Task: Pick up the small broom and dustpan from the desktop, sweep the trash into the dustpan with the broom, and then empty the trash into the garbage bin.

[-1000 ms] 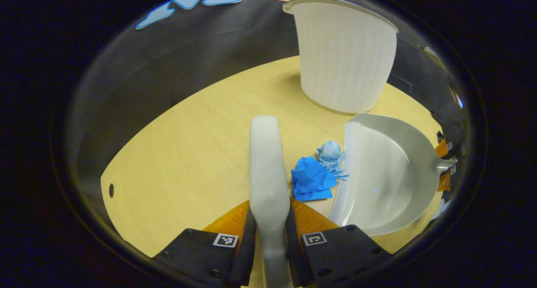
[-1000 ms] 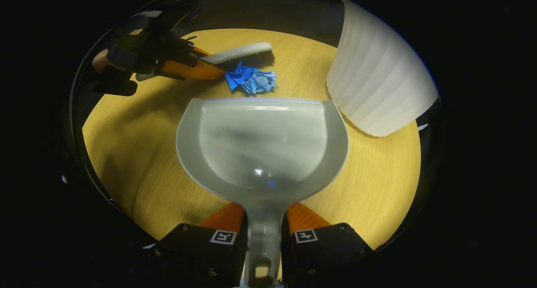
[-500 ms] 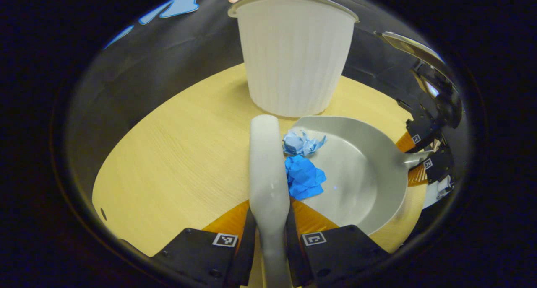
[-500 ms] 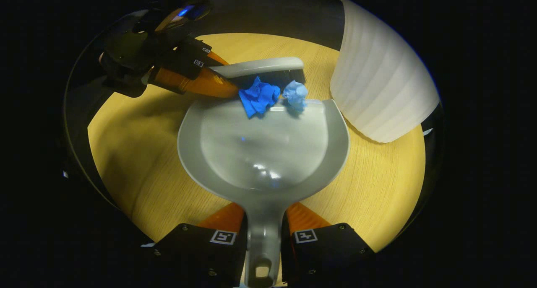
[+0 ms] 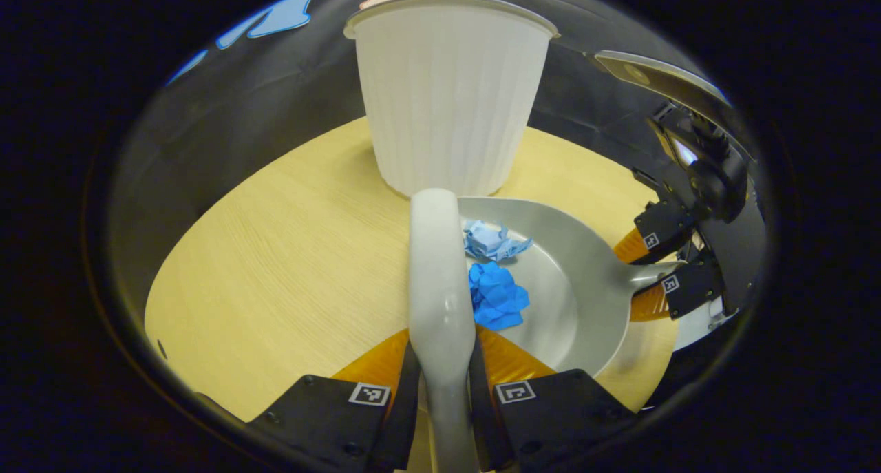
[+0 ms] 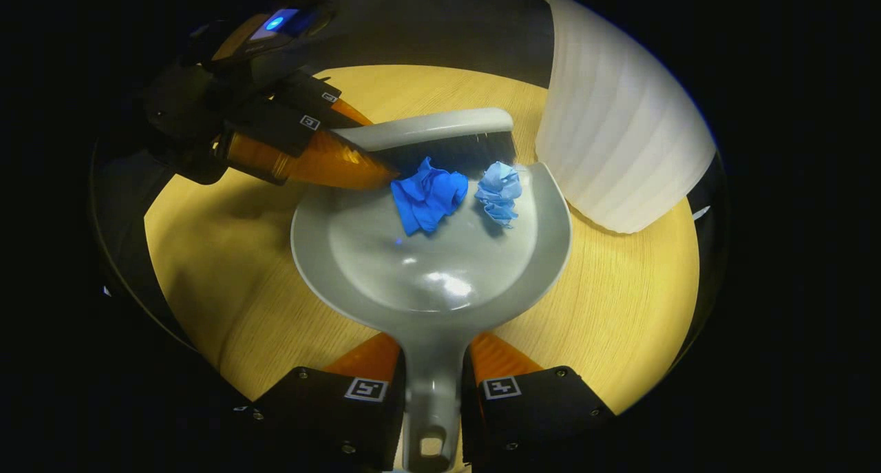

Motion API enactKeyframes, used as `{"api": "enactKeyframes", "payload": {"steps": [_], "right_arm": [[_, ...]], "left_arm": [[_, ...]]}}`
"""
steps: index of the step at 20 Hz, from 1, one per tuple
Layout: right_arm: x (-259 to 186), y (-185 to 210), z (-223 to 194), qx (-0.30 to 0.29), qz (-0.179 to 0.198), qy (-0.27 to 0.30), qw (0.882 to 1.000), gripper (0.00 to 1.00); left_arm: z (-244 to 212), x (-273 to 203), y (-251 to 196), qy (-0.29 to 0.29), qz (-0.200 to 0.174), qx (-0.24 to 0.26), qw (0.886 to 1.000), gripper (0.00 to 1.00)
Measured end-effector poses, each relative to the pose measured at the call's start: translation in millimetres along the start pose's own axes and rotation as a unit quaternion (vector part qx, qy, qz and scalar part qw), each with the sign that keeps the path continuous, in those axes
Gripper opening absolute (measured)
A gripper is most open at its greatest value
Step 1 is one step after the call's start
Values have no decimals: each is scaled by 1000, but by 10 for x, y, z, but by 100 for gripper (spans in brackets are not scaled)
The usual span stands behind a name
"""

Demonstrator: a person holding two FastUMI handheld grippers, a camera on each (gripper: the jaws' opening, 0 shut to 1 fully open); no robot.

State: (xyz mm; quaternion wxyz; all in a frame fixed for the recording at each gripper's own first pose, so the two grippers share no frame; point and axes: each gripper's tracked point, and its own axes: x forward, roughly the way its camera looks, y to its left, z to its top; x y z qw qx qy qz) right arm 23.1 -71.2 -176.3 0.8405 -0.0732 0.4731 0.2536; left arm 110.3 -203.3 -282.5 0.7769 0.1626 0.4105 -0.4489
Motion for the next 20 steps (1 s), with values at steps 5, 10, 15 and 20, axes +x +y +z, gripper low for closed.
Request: {"api": "enactKeyframes", "payload": {"steps": [5, 10, 15, 20], "right_arm": [[17, -25, -42, 4, -9, -3, 1000, 36], [-26, -16, -53, 4, -27, 4, 1000, 36], [-30, -31, -34, -1, -43, 11, 999, 36], [-64, -10, -18, 5, -46, 4, 999, 36]], "left_arm": [[4, -117, 96, -11, 35, -43, 998, 39], [-72, -324, 294, -26, 71, -95, 993, 41], [-382, -657, 692, -33, 123, -149, 981, 43], [-846, -899, 903, -33, 172, -194, 965, 41]]}}
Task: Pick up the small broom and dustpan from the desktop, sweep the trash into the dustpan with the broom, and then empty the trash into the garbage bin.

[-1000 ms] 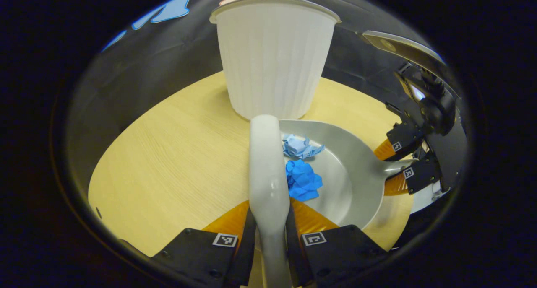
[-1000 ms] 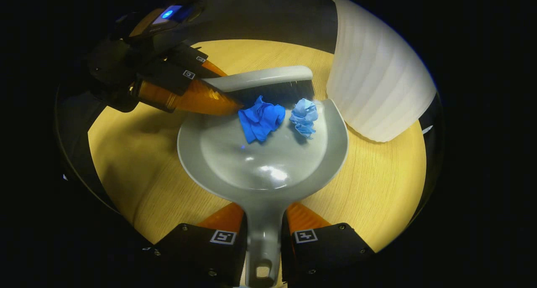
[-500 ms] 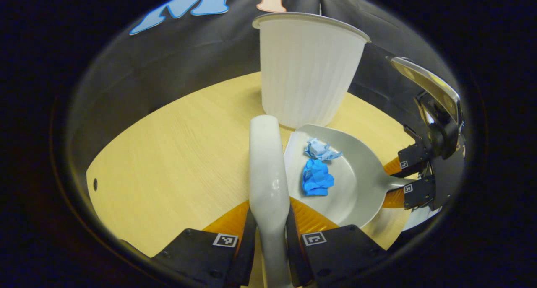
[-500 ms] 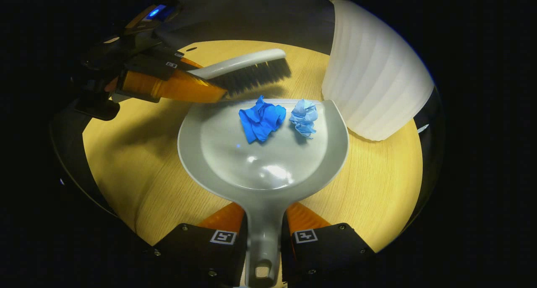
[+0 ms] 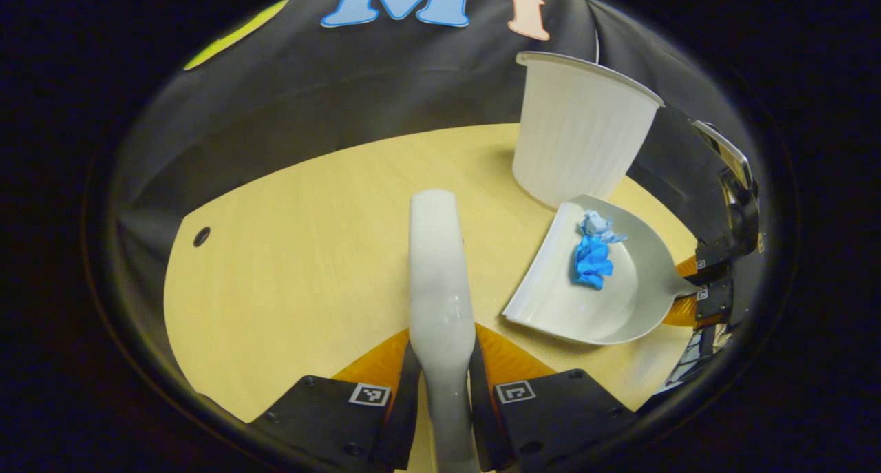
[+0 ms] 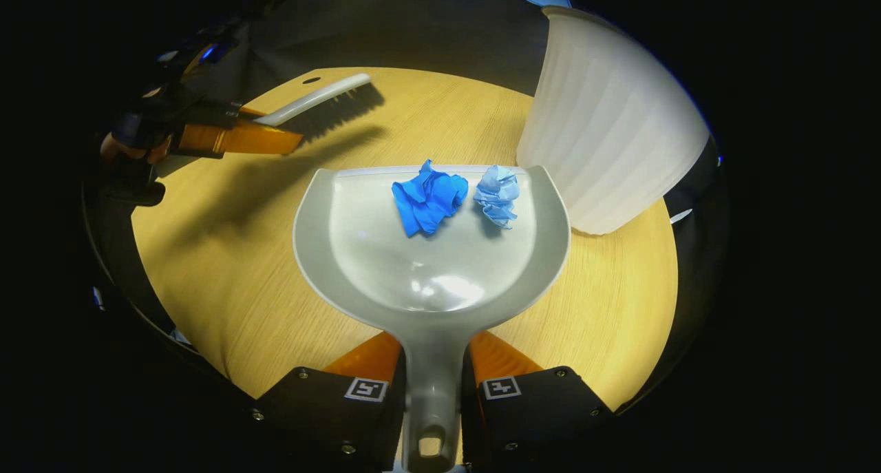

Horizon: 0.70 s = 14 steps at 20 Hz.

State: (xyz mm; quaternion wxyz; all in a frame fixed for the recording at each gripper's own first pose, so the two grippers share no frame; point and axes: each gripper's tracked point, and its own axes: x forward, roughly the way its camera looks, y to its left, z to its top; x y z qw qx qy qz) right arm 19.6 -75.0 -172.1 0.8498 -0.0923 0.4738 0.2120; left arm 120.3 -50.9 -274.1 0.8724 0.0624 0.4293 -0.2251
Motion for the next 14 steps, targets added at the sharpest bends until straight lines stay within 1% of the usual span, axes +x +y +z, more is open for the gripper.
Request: {"api": "enactKeyframes", "payload": {"steps": [2, 3, 4, 5, 6, 10, 13, 14], "right_arm": [[0, -4, 0, 2, 3, -5, 1000, 36], [-15, -6, 7, 1, 3, -9, 1000, 36], [-11, -1, 1, 0, 4, -14, 1000, 35], [-21, 2, 8, 0, 7, -19, 1000, 36], [-33, -9, 9, 0, 11, -25, 1000, 36], [-17, -29, -11, 5, 28, -38, 999, 36], [-15, -6, 2, 15, 38, -52, 998, 36], [-10, 7, -13, 18, 41, -57, 997, 35]], "left_arm": [[-137, -102, 194, -1, 18, -22, 1000, 39], [-188, -137, 260, 0, 28, -32, 999, 41], [-269, -151, 303, 1, 39, -42, 998, 39], [-351, -164, 343, 1, 47, -52, 998, 41], [-466, -125, 342, 2, 55, -61, 997, 39], [-935, 141, 250, 6, 89, -89, 992, 39], [-1249, 265, 88, -2, 99, -113, 989, 41], [-1369, 316, 33, -3, 101, -120, 988, 39]]}}
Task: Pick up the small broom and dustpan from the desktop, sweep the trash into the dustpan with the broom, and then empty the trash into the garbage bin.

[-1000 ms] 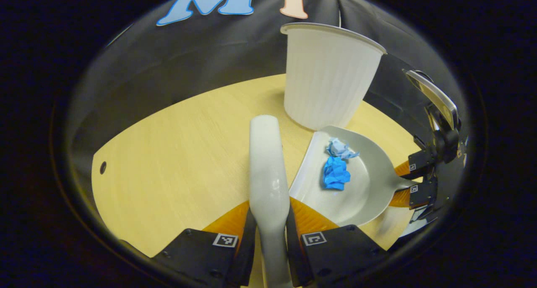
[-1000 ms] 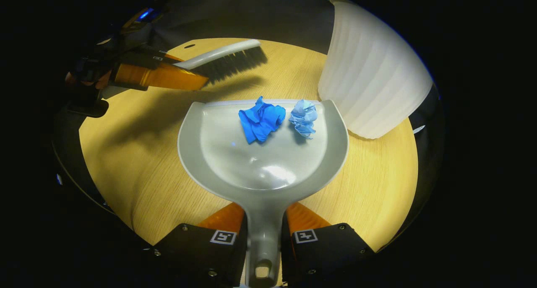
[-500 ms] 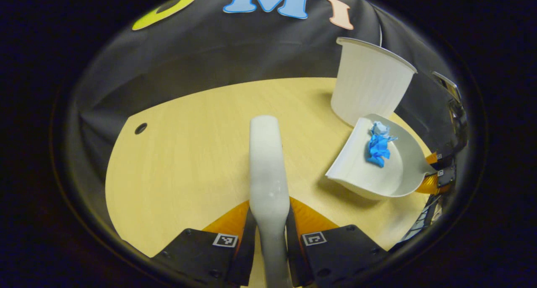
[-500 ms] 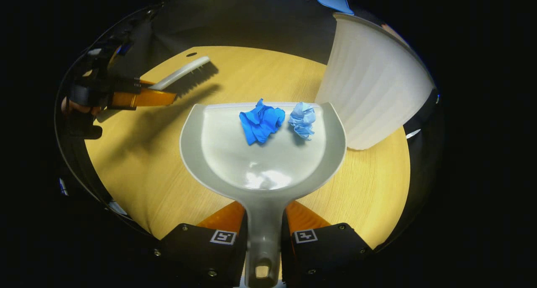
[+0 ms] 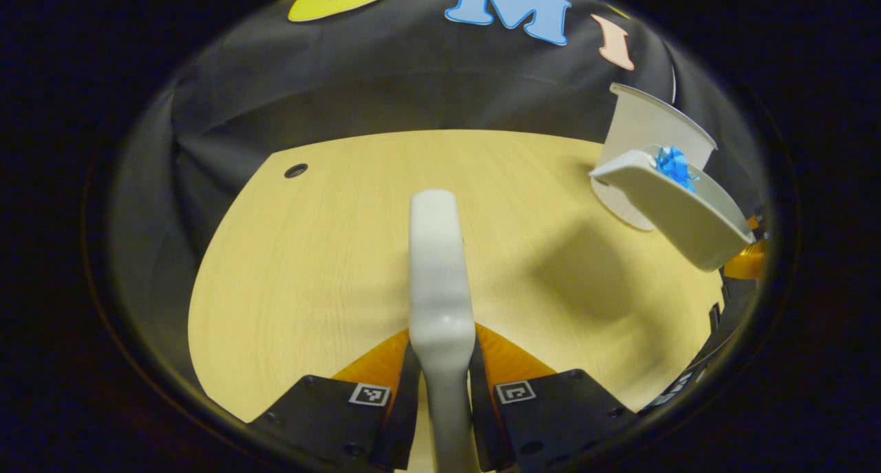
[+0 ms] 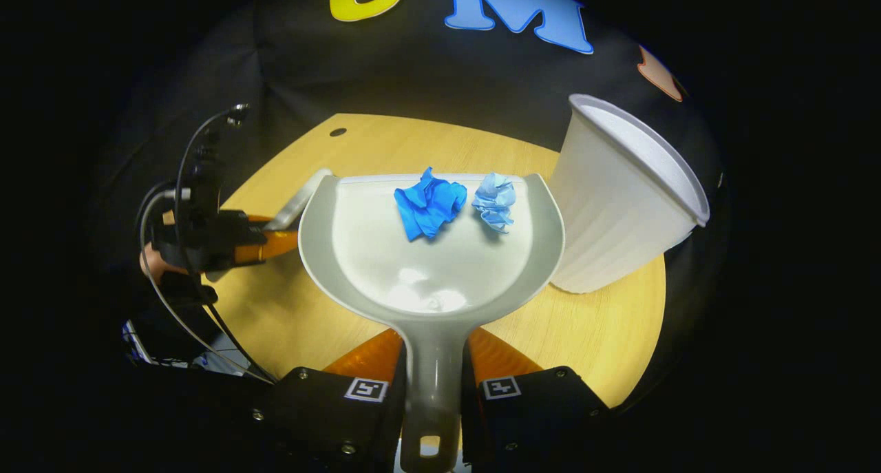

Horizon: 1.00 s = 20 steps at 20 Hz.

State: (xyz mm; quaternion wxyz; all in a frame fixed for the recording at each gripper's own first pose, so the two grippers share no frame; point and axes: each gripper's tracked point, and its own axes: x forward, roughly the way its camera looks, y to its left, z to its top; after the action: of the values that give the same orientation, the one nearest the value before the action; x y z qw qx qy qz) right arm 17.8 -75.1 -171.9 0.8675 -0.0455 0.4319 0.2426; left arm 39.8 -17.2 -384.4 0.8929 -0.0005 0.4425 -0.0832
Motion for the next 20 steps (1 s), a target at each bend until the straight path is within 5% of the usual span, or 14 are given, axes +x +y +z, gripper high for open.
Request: {"api": "enactKeyframes", "payload": {"steps": [10, 20], "right_arm": [[28, 147, 28, 104, 64, -75, 990, 36], [-97, -44, 349, 257, 55, -182, 947, 33]], "left_arm": [[-895, 365, -531, -11, 9, -31, 999, 41], [-1366, 817, -1442, -7, 1, -31, 1000, 41]]}}
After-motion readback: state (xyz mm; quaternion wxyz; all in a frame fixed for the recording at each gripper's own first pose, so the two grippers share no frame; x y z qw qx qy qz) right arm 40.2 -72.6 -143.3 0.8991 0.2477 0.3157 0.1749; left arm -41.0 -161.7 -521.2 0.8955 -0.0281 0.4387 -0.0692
